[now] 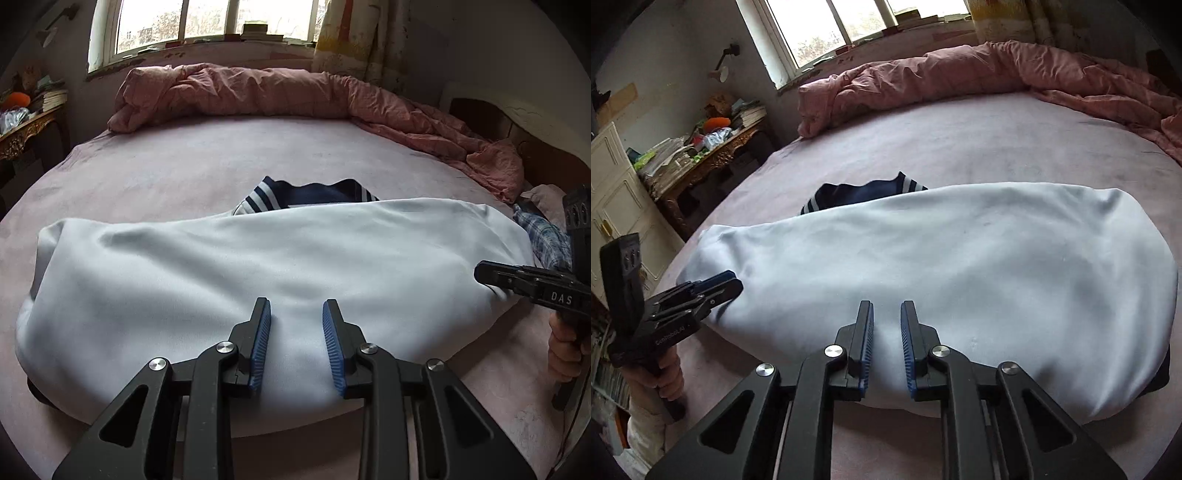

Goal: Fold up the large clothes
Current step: 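Fold the white hem over the navy sleeves toward the collar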

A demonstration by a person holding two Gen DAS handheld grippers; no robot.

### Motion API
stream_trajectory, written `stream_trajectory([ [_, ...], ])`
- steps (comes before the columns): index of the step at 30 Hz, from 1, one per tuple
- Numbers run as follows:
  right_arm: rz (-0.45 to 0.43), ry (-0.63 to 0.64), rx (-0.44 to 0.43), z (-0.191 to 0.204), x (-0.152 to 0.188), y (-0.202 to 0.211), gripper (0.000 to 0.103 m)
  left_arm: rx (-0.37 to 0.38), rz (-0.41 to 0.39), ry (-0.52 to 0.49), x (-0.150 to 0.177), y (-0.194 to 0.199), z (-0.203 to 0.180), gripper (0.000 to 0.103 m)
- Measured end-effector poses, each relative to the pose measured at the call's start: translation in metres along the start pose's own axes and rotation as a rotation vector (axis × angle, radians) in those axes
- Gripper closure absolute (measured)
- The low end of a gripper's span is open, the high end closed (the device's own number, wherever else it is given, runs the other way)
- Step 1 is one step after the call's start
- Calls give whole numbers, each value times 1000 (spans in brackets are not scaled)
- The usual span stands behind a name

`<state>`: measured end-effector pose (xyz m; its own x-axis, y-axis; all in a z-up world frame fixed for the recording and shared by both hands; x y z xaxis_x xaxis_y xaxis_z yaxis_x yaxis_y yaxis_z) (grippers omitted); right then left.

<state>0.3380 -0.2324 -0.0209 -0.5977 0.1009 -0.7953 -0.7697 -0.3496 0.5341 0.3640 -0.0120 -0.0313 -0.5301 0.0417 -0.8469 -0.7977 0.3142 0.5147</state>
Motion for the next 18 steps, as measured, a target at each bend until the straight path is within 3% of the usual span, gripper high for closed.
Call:
stream_trajectory([
  [5, 28, -30, 25, -2, 13, -12, 88, -20, 8, -15, 12, -18, 6, 75],
  [11, 91, 20, 39, -4, 16, -29, 95, -38, 11, -19, 10, -28, 9, 75],
  [18, 254, -172, 26, -23, -4, -89, 103, -33, 7, -7, 10, -29, 12, 75],
])
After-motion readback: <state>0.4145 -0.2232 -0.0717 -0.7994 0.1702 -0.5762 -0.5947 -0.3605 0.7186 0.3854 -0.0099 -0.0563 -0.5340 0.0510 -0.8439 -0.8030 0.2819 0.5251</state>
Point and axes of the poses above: each gripper's, at about its wrist camera, not at the fingertips, and y roughly against the way its jaws point, z to its left, x to its underside, the point moved 10 cm from there along -y, roughly the way its jaws point, and after that the axes turned 12 degrees about -z, right-handed, at the moved point
